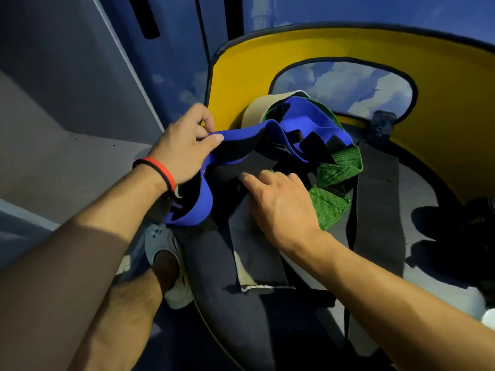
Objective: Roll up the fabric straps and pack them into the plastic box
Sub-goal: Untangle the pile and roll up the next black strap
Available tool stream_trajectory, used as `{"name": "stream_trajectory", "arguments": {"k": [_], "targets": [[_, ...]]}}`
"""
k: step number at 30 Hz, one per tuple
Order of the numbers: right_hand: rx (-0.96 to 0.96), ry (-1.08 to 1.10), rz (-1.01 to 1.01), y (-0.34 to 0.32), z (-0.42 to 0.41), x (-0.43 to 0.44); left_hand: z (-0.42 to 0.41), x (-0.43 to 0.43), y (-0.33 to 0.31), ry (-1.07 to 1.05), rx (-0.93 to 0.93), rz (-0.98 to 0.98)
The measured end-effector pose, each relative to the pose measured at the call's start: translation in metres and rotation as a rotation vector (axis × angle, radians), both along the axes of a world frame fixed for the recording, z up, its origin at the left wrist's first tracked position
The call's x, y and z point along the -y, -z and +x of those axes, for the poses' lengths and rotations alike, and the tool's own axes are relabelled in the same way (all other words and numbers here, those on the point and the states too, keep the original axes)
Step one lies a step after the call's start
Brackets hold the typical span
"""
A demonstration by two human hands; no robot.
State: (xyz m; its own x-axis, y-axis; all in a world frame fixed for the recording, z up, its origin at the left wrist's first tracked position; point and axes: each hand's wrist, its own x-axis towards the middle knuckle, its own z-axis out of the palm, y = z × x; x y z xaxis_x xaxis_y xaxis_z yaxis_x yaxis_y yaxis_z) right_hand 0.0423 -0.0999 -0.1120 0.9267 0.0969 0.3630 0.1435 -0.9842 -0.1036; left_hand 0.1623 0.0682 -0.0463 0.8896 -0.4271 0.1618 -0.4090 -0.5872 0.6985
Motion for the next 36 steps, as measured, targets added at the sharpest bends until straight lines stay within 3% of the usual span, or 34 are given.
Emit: {"name": "stream_trajectory", "arguments": {"k": [7, 12, 21, 28, 36], "targets": [[0.064, -0.013, 0.069, -0.002, 0.015, -0.001, -0.002, -0.003, -0.001, 0.171, -0.014, 0.084], [0.152, -0.015, 0.208, -0.012, 0.009, 0.018, -0.001, -0.008, -0.003, 0.246, 0.043, 0.27], [0.03, 0.181, 0.95, -0.041, -0.035, 0.079, 0.005, -0.009, 0.001, 0.207, 0.065, 0.432], [-0.033, 0.335, 1.119, -0.059, -0.071, 0.115, 0.009, -0.012, 0.008, 0.141, 0.075, 0.462], [-0.156, 0.593, 1.668, -0.053, -0.109, 0.166, 0.012, -0.004, 0.011, 0.098, 0.062, 0.575]]}}
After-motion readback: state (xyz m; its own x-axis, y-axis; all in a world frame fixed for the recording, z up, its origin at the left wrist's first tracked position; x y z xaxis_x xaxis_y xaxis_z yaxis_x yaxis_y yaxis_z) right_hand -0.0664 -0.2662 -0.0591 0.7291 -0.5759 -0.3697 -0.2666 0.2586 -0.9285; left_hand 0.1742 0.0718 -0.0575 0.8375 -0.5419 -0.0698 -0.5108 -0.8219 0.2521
